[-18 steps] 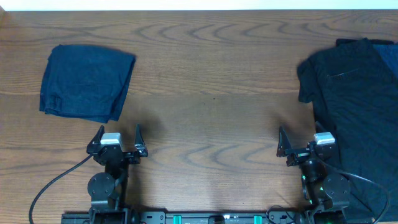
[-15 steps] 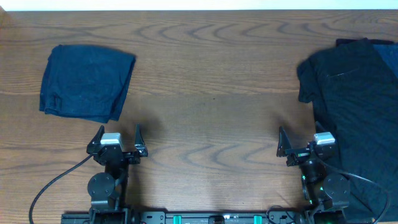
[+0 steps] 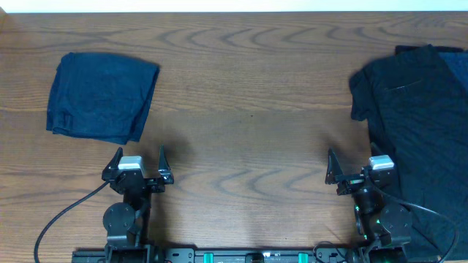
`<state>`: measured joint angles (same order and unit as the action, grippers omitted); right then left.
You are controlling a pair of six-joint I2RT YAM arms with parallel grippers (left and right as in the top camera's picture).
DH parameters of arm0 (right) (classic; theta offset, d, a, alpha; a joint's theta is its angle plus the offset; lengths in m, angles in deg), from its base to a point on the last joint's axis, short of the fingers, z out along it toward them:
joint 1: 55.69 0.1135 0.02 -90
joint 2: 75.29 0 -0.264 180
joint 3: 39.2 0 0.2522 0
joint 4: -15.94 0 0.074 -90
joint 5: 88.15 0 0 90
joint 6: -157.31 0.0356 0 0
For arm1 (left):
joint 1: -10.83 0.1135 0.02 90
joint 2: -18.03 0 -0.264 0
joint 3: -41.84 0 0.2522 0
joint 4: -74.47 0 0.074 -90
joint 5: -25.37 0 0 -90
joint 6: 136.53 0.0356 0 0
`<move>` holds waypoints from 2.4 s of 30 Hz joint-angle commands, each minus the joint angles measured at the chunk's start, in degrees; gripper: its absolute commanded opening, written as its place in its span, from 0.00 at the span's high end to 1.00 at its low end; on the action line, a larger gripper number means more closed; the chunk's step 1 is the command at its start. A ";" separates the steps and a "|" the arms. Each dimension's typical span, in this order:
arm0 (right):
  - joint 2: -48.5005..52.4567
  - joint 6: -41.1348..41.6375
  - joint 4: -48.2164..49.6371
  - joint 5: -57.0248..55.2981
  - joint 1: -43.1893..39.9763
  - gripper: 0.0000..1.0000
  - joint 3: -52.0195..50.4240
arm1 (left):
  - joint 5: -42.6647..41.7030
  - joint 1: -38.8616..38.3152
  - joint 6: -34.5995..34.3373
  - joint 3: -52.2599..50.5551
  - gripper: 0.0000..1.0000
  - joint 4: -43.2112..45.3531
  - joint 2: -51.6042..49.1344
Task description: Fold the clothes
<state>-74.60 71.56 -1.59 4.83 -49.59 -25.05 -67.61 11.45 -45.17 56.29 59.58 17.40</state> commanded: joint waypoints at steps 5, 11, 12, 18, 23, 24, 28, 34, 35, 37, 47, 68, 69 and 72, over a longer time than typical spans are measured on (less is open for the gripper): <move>-0.37 -0.70 -0.22 -0.17 -0.48 0.01 -0.09 | 0.68 -0.22 0.52 -0.46 0.02 -2.73 0.39; -0.37 -0.70 -0.22 -0.20 -0.48 0.01 -0.09 | 0.70 -0.22 0.55 -0.46 0.02 -2.73 0.39; -0.37 -0.70 -0.22 -0.17 -0.48 0.01 -0.07 | 0.68 -0.22 0.52 -0.46 0.02 -2.73 0.39; -0.37 -0.70 -0.24 -0.17 -0.48 0.01 -0.09 | 0.68 -0.22 0.55 -0.46 0.02 -2.73 0.39; -0.37 -0.70 -0.22 -0.17 -0.48 0.01 -0.09 | 0.70 -0.22 0.55 -0.46 0.02 -2.73 0.39; -0.37 -0.70 -0.22 -0.20 -0.48 0.01 -0.09 | 0.68 -0.22 0.52 -0.46 0.02 -2.73 0.39; -0.37 -0.70 -0.22 -0.17 -0.48 0.01 -0.09 | 0.68 -0.22 0.52 -0.46 0.02 -2.73 0.39; -0.37 -0.72 -0.22 -0.20 -0.48 0.01 -0.09 | 0.68 -0.22 0.52 -0.46 0.02 -2.73 0.39; -0.37 -0.72 -0.22 -0.17 -0.48 0.01 -0.09 | 0.68 -0.22 0.52 -0.46 0.02 -2.73 0.39; -0.37 -0.70 -0.22 -0.20 -0.48 0.01 -0.09 | 0.70 -0.22 0.52 -0.46 0.02 -2.73 0.39; -0.37 -0.72 -0.22 -0.20 -0.48 0.01 -0.09 | 0.68 -0.22 0.52 -0.46 0.02 -2.73 0.39; -0.31 6.47 0.70 -2.54 -0.48 0.01 3.63 | 0.68 -0.22 0.55 -0.46 0.02 -2.73 0.39; -0.17 6.45 0.02 -2.62 -0.48 0.01 5.38 | 0.70 -0.22 0.55 -0.46 0.02 -2.73 0.39; 1.14 6.43 -2.27 -3.23 -0.48 0.01 11.72 | 0.68 -0.22 0.55 -0.46 0.02 -2.73 0.39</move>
<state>-74.18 76.45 -3.56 2.82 -49.59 -19.83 -67.61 11.45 -45.15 56.29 59.58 17.40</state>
